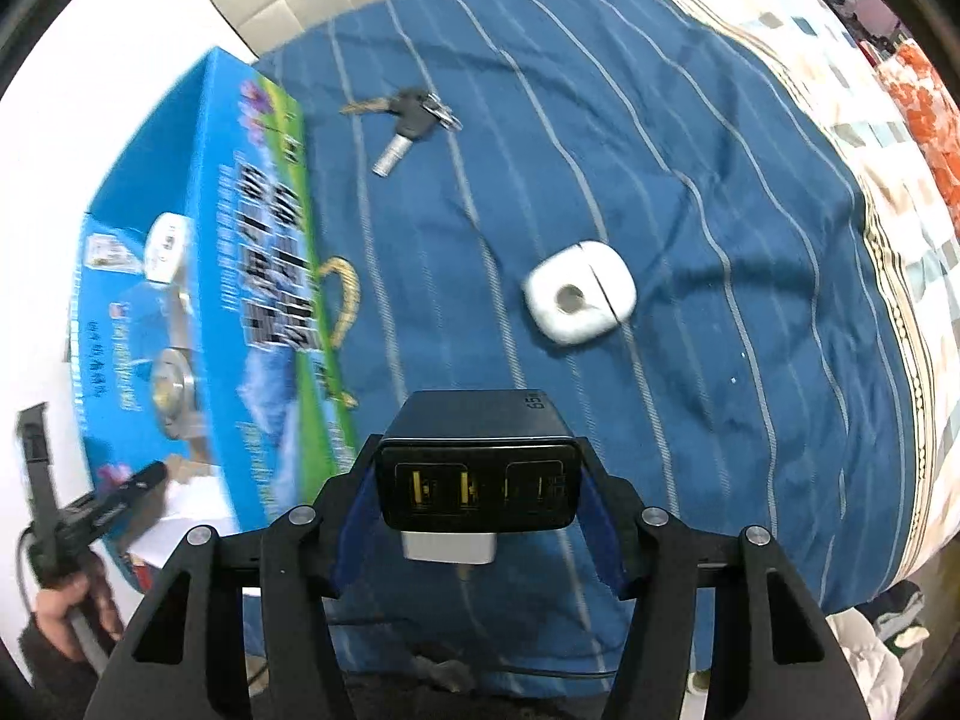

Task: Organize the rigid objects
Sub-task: 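Grasp the black power bank with the right gripper and lift it, then carry the power bank into the box and release it beside the cream jar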

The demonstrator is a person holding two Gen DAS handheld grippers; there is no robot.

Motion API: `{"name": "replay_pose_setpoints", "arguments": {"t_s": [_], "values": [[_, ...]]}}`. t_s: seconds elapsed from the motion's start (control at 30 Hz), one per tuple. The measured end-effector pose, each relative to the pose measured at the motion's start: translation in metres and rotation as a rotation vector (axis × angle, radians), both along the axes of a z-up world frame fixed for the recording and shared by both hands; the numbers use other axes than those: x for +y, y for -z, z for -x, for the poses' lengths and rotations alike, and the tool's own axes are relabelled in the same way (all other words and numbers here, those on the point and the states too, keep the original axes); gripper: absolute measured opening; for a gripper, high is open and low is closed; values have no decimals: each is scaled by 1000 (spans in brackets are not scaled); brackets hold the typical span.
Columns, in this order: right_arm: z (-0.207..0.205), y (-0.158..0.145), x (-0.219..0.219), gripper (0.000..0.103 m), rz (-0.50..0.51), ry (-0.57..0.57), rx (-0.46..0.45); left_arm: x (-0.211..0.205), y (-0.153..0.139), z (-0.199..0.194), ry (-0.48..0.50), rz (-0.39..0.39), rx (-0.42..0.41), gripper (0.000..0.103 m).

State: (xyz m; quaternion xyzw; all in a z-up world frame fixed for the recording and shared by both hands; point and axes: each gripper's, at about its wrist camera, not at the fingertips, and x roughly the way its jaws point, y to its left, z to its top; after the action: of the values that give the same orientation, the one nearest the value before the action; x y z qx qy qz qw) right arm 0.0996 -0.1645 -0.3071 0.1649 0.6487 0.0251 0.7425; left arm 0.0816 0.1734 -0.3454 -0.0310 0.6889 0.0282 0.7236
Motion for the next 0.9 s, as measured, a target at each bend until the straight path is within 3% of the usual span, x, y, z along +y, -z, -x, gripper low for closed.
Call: {"name": "replay_pose_setpoints", "arguments": {"t_s": [0.33,0.47,0.67,0.9], "values": [[-38,-72,11,62,-102,-49,-131,1,5,0,3,8,4,32],[-62,-86,31,62,-113,-84,-165,1,8,0,-2,16,13,32],[-93,-90,75,62,-53,-151,-203,1,12,1,6,18,16,32],[-122,-74,112,62,-74,-187,-177,1,19,1,8,32,31,32]]}}
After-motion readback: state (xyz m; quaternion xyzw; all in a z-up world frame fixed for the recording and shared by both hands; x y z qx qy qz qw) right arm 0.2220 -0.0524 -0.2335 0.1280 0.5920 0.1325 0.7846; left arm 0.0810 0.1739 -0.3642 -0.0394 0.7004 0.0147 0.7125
